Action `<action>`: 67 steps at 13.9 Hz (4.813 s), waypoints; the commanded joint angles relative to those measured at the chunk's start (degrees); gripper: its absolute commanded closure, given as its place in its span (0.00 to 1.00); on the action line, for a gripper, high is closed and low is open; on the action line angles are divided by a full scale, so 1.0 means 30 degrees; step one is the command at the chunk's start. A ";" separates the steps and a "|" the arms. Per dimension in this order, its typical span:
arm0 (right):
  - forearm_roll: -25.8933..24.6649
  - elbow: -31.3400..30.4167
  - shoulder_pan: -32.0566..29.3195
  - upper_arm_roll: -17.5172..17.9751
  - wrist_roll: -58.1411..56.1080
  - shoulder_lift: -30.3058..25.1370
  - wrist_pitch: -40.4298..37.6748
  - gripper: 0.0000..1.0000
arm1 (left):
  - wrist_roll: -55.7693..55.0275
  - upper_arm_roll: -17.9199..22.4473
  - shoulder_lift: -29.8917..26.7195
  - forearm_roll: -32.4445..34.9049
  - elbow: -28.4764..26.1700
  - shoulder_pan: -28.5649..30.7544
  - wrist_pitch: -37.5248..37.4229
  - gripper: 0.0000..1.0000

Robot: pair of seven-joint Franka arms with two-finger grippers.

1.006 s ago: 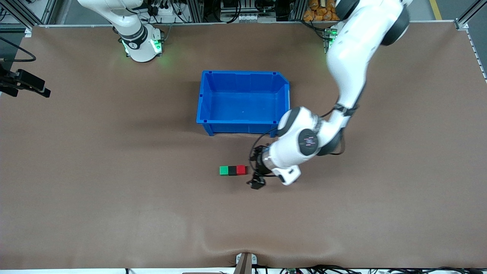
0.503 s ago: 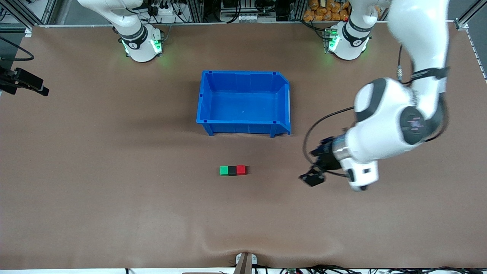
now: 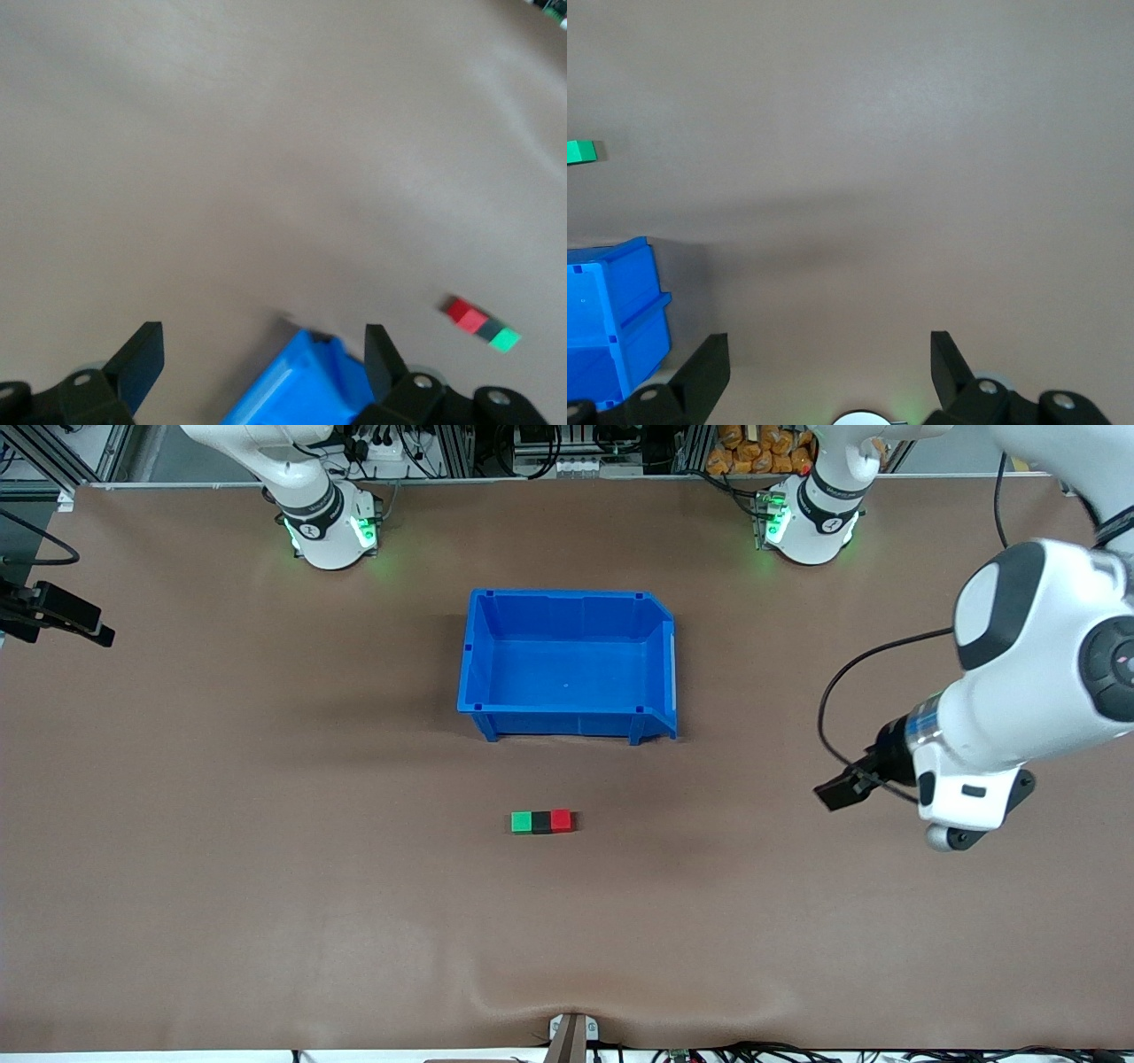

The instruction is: Attach green and red cubes to black cube

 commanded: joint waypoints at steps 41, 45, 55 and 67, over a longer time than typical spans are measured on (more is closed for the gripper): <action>-0.0284 0.0278 0.0078 0.0120 0.0344 0.0077 -0.0282 0.00 | 1.1967 0.1231 -0.9339 -0.0220 -0.7657 0.3116 -0.0935 0.00; -0.0284 0.0278 0.0049 0.0120 0.0344 0.0077 -0.0282 0.00 | 1.1967 0.1201 -0.9718 -0.0220 -0.7891 0.3087 -0.0785 0.00; -0.0284 0.0278 0.0078 0.0149 0.0344 0.0077 -0.0282 0.00 | 1.3374 0.1230 -1.0101 0.0190 -0.8040 0.3087 -0.0843 0.00; -0.0284 0.0249 0.0078 0.0149 0.0344 0.0106 -0.0282 0.00 | 1.3461 0.1231 -0.9749 0.0747 -0.7658 0.3087 -0.1545 0.00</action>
